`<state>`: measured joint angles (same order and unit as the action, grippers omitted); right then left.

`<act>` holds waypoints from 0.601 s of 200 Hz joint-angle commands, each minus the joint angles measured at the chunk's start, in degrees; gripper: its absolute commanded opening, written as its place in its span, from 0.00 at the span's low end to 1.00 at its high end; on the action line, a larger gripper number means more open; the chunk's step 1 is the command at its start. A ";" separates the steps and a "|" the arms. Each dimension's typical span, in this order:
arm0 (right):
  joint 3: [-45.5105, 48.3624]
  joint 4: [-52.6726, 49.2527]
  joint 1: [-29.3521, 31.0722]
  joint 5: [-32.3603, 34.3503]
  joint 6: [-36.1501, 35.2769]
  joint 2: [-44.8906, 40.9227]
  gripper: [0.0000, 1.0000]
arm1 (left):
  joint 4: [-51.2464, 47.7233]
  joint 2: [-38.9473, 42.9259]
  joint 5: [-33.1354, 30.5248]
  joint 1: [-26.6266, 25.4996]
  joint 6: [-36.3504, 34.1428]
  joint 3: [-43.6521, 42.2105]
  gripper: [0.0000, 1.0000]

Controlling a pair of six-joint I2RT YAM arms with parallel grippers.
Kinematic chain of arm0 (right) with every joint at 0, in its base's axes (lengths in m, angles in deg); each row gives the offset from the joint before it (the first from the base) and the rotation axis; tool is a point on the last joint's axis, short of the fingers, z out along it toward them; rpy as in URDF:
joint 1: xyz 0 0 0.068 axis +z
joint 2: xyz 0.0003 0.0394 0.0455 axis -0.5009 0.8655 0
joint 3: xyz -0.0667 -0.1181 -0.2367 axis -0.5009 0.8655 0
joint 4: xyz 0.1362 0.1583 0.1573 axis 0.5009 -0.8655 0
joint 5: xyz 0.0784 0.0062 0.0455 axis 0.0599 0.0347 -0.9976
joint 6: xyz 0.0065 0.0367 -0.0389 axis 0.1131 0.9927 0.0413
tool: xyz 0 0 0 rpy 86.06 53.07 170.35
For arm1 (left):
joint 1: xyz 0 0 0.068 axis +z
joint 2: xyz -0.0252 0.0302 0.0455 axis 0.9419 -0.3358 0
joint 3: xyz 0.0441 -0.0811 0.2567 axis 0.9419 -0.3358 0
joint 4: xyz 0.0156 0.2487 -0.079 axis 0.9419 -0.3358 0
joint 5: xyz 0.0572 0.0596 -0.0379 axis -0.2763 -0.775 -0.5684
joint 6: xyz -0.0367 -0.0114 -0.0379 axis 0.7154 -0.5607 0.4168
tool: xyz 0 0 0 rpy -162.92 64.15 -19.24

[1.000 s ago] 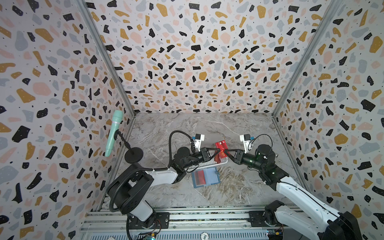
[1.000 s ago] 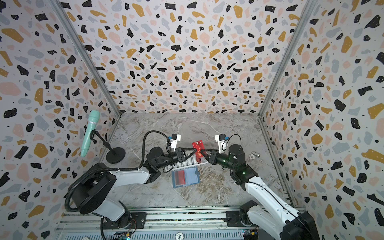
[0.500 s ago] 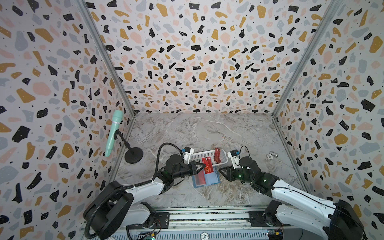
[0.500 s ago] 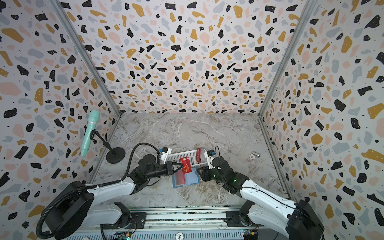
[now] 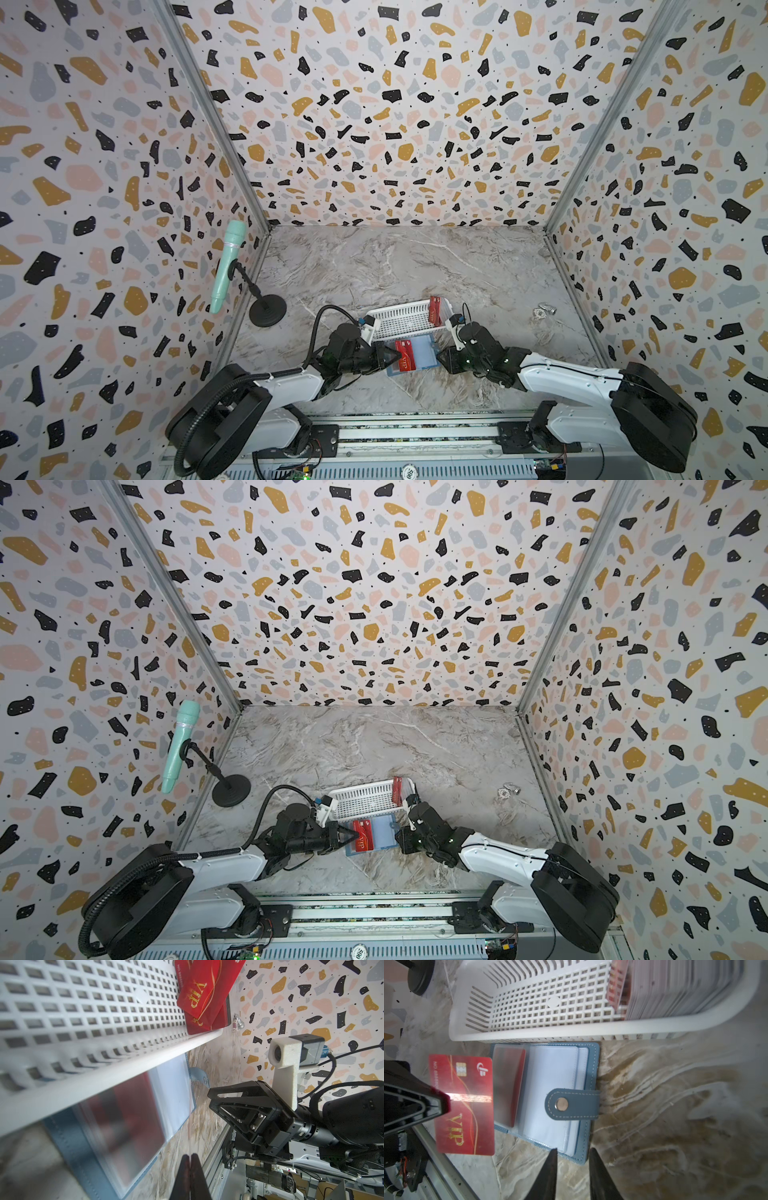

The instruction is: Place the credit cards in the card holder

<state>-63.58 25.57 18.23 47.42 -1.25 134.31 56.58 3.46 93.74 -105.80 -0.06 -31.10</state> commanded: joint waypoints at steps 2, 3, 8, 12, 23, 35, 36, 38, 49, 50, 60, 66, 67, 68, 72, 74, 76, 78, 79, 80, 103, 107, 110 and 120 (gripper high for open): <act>0.25 1.93 0.27 1.59 0.81 1.12 0.28 | 1.48 -1.18 0.95 0.18 1.44 -0.32 0.00; 0.25 2.00 0.25 1.62 0.82 1.17 0.28 | 1.48 -1.28 0.88 0.18 1.46 -0.31 0.00; 0.25 2.12 0.26 1.59 0.80 1.49 0.28 | 1.50 -1.63 0.63 0.18 1.57 -0.11 0.00; 0.25 2.29 0.26 1.53 0.91 1.71 0.28 | 1.53 -1.94 0.40 0.18 1.58 0.07 0.00; 0.34 3.00 0.31 1.34 1.02 2.27 0.28 | 1.99 -2.92 0.07 0.18 2.06 0.47 0.00; 0.33 3.50 0.31 1.13 1.01 3.09 0.28 | 3.17 -4.15 -0.21 0.18 2.76 0.93 0.00; 0.34 3.52 0.31 1.13 1.01 3.12 0.28 | 3.20 -4.26 -0.19 0.18 2.78 0.97 0.00; 0.34 3.61 0.31 1.17 0.95 3.30 0.27 | 3.34 -4.52 -0.23 0.18 2.85 1.04 0.00; 0.19 3.87 0.31 1.04 0.90 4.10 0.26 | 4.14 -5.82 -0.46 0.20 3.31 1.48 0.00; 0.18 3.84 0.31 0.99 0.91 4.15 0.26 | 4.22 -5.93 -0.49 0.23 3.32 1.51 0.00; 0.15 4.20 0.39 0.79 0.92 4.59 0.26 | 4.67 -7.00 -0.38 0.26 3.42 2.00 0.00; 0.14 4.32 0.48 0.77 0.88 4.80 0.26 | 5.04 -7.60 -0.42 0.26 3.57 2.21 0.00; 0.11 4.29 0.53 0.77 0.91 4.80 0.26 | 5.15 -7.70 -0.42 0.26 3.59 2.22 0.00; 0.09 4.27 0.51 0.77 0.91 4.77 0.26 | 5.25 -7.75 -0.42 0.26 3.64 2.23 0.00; 0.08 4.34 0.57 0.77 0.92 4.91 0.26 | 5.50 -8.06 -0.38 0.26 3.75 2.32 0.00; 0.08 4.28 0.57 0.79 0.88 4.95 0.26 | 5.63 -8.11 -0.35 0.26 3.83 2.37 0.00; 0.08 4.26 0.57 0.78 0.89 4.98 0.26 | 5.75 -8.27 -0.34 0.26 3.86 2.40 0.00; 0.08 4.32 0.57 0.82 0.91 5.02 0.26 | 5.78 -8.38 -0.34 0.26 3.86 2.45 0.00; 0.08 4.33 0.57 0.79 0.91 5.01 0.26 | 5.78 -8.49 -0.34 0.26 3.86 2.48 0.00; 0.08 4.34 0.57 0.78 0.92 5.01 0.26 | 5.79 -8.58 -0.34 0.26 3.86 2.49 0.00; 0.11 4.34 0.66 0.94 0.92 5.51 0.26 | 5.70 -9.53 -0.91 0.66 3.95 2.72 0.00; 0.11 4.27 0.73 1.00 0.92 5.59 0.26 | 5.77 -9.68 -0.99 0.77 4.08 2.68 0.00; 0.13 4.33 0.74 0.98 0.92 5.67 0.26 | 5.89 -9.77 -1.01 0.79 4.16 2.68 0.00; 0.16 4.33 0.88 1.12 0.73 5.95 0.26 | 6.23 -10.16 -0.93 0.96 4.55 2.59 0.00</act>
<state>-63.58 29.65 18.63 47.88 -0.46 139.84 59.93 -5.94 93.12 -105.47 3.50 -29.48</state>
